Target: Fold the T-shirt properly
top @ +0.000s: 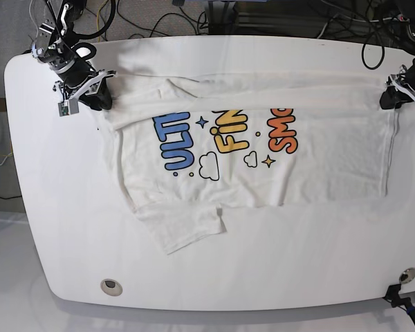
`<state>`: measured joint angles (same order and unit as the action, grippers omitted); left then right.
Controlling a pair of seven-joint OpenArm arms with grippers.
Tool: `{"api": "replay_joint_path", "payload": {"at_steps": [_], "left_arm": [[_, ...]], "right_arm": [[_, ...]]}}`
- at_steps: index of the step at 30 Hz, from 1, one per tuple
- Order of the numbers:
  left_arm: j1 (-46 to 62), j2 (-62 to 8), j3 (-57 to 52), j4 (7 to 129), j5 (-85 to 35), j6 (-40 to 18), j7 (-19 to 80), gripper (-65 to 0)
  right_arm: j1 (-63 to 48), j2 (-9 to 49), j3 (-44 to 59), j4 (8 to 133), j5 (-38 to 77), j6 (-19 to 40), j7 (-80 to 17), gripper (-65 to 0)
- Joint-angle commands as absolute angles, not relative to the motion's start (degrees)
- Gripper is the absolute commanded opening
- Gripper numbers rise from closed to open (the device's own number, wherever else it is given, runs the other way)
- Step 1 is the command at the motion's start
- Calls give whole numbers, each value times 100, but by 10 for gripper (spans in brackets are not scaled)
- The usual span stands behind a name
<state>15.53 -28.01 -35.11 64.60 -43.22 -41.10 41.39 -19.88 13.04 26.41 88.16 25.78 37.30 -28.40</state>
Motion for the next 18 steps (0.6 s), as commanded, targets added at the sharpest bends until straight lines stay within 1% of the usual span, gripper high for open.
{"api": "replay_joint_path", "payload": {"at_steps": [1, 3, 11, 18], "left_arm": [[1588, -2923, -3609, 6492, -4042, -4000, 4505, -418], [1591, -2933, -3745, 6496, -4092, -4000, 4649, -397], [1641, -2922, -4495, 6638, -4554, -4000, 5020, -394], [1783, -2847, -5169, 7197, -4054, -4000, 4982, -345]], "right_arm": [[-1940, 1399, 2695, 8976, 2720, 3698, -2767, -391], [-1952, 1403, 2723, 8998, 2849, 3692, -2786, -358], [-1983, 1429, 2806, 8995, 3292, 3689, -2849, -355], [-2003, 1449, 2910, 9356, 3331, 3704, -2887, -330]]}}
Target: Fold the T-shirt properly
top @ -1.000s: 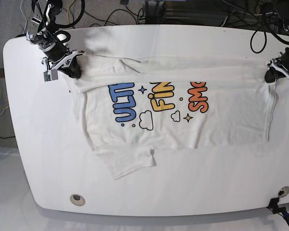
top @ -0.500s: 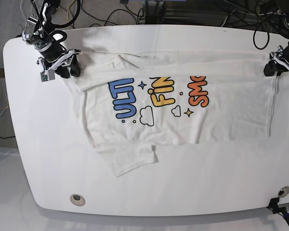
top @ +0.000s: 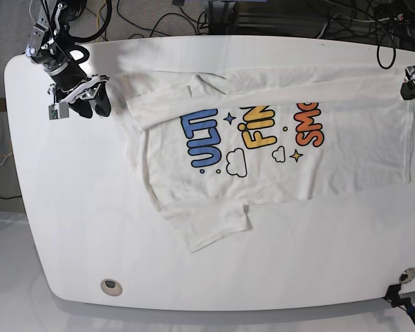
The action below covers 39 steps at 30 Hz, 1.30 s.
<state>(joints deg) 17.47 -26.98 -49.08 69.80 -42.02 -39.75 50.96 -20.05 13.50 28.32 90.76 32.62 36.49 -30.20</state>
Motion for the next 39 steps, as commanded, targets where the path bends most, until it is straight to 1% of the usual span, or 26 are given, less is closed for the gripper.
{"api": "replay_joint_path", "payload": {"at_steps": [1, 6, 7, 10, 13, 19, 21, 22, 24, 26, 27, 28, 29, 30, 34, 35, 36, 37, 38, 39], "left_arm": [[1797, -2839, -5274, 7253, -3969, -4000, 4963, -340], [1796, -2798, -5614, 7397, -3691, -4000, 4849, -336], [1788, -2782, -5628, 7282, -3809, -4000, 4850, -344], [1777, -2634, -5759, 7307, -3867, -4000, 4755, -345], [1730, -2470, -5823, 7296, -3880, -4000, 4722, -345], [1615, -2290, -5720, 7328, -4114, -4000, 4329, -364], [1553, -2225, -5511, 7408, -4223, -4000, 4158, -413], [1519, -2185, -5356, 7497, -4216, -4000, 4146, -471], [1458, -2108, -4930, 7706, -4033, -4000, 4216, -553], [1409, -2032, -4402, 7904, -3764, -4000, 4271, -591], [1375, -2009, -4195, 7956, -3620, -4000, 4350, -623], [1354, -1997, -4062, 7983, -3498, -4000, 4453, -646], [1346, -1997, -3969, 7978, -3398, -4000, 4570, -650], [1315, -2011, -3902, 7946, -3330, -4000, 4657, -650], [1197, -1994, -3765, 7823, -3117, -4000, 4821, -650], [1177, -1989, -3708, 7781, -3059, -3997, 4827, -650], [1160, -1995, -3637, 7760, -3016, -3957, 4817, -650], [1195, -1983, -3778, 7798, -3094, -4000, 4802, -640], [1196, -1987, -3787, 7823, -3114, -4000, 4805, -635], [1192, -1993, -3784, 7821, -3111, -4000, 4795, -633]], "right_arm": [[-1982, 1450, 2939, 9469, 3323, 3708, -2870, -324], [-2009, 1435, 3073, 9884, 3239, 3705, -2852, -302], [-1959, 1352, 3095, 9889, 3284, 3758, -2789, -319], [-1890, 1074, 3105, 10143, 3298, 3748, -2823, -318], [-1788, 939, 3115, 10289, 3289, 3749, -2887, -318], [-1391, 988, 3149, 10259, 3307, 3737, -3189, -318], [-1195, 1000, 3140, 10174, 3288, 3727, -3382, -317], [-1108, 1004, 3138, 10134, 3303, 3716, -3478, -317], [-967, 1001, 3095, 9987, 3286, 3696, -3548, -314], [-862, 998, 3030, 9799, 3303, 3702, -3583, -316], [-807, 994, 2969, 9717, 3286, 3687, -3602, -323], [-772, 989, 2906, 9632, 3287, 3685, -3618, -336], [-740, 994, 2821, 9538, 3289, 3678, -3623, -363], [-733, 985, 2736, 9437, 3293, 3652, -3628, -403], [-594, 955, 2352, 8904, 3212, 3572, -3658, -603], [-562, 965, 2254, 8771, 3182, 3563, -3644, -642], [-523, 953, 2170, 8650, 3160, 3554, -3633, -650], [-557, 994, 2245, 8800, 3128, 3481, -3705, -545], [-561, 992, 2192, 8788, 3142, 3488, -3759, -502], [-562, 999, 2128, 8797, 3122, 3498, -3786, -480]]}}
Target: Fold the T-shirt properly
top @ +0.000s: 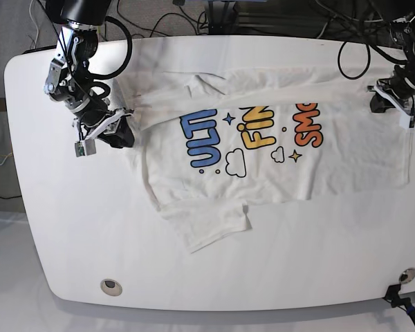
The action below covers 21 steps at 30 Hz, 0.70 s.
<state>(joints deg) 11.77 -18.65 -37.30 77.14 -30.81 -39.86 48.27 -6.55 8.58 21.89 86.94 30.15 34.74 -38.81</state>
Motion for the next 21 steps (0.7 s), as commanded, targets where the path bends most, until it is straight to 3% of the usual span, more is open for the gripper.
{"api": "replay_joint_path", "payload": {"at_steps": [1, 9, 15, 21], "left_arm": [[1185, -1996, -3777, 7830, -3119, -4000, 4789, -631], [1259, -2005, -4315, 8039, -3305, -4000, 4826, -608], [1635, -2010, -5073, 8330, -4491, -4000, 5729, -527], [2201, -1911, -4953, 8470, -4610, -4000, 5626, -549]], "right_arm": [[-566, 991, 2091, 8787, 3144, 3493, -3808, -468], [-604, 991, 2065, 9138, 3719, 3536, -4206, -429], [-929, 955, 1888, 9722, 3882, 3570, -4384, -428], [-1149, 852, 1387, 9989, 3813, 3610, -4603, -455]]}}
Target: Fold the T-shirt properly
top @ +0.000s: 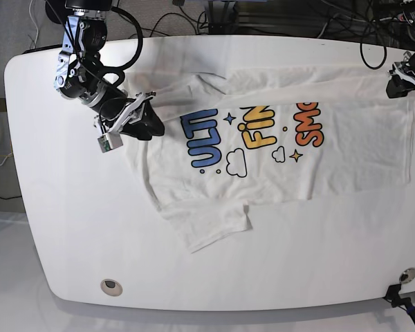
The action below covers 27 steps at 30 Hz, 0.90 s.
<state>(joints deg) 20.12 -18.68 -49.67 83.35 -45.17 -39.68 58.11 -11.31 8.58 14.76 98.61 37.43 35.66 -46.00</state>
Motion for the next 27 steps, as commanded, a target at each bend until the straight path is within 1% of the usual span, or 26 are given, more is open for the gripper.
{"api": "replay_joint_path", "payload": {"at_steps": [1, 3, 6, 7, 9, 14, 17, 19, 27], "left_arm": [[2309, -1860, -4906, 8498, -4581, -4000, 5483, -565], [2523, -1774, -4843, 8517, -4547, -4000, 5089, -613], [2696, -1700, -4776, 8507, -4477, -4000, 4936, -648], [2616, -1688, -4798, 8428, -4425, -4000, 4983, -612], [2556, -1693, -4777, 8406, -4346, -4000, 4870, -579], [2426, -1705, -4812, 8395, -4296, -4000, 4667, -470], [2386, -1712, -4818, 8386, -4322, -4000, 4623, -428], [2357, -1719, -4824, 8363, -4308, -4000, 4604, -422], [2147, -1744, -4944, 8161, -4219, -4000, 4556, -448]], "right_arm": [[-1163, 840, 1301, 9979, 3798, 3616, -4627, -467], [-1197, 829, 1165, 9976, 3796, 3615, -4666, -490], [-1244, 825, 1009, 9980, 3776, 3613, -4656, -501], [-1193, 831, 1127, 9919, 3777, 3794, -4720, -488], [-1175, 836, 1121, 9942, 3777, 3966, -4729, -488], [-1169, 830, 1130, 9946, 3780, 4000, -4737, -488], [-1161, 825, 1132, 9944, 3782, 4000, -4754, -488], [-1156, 829, 1141, 9955, 3793, 4000, -4752, -488], [-1208, 803, 1162, 9972, 3801, 4000, -4779, -486]]}}
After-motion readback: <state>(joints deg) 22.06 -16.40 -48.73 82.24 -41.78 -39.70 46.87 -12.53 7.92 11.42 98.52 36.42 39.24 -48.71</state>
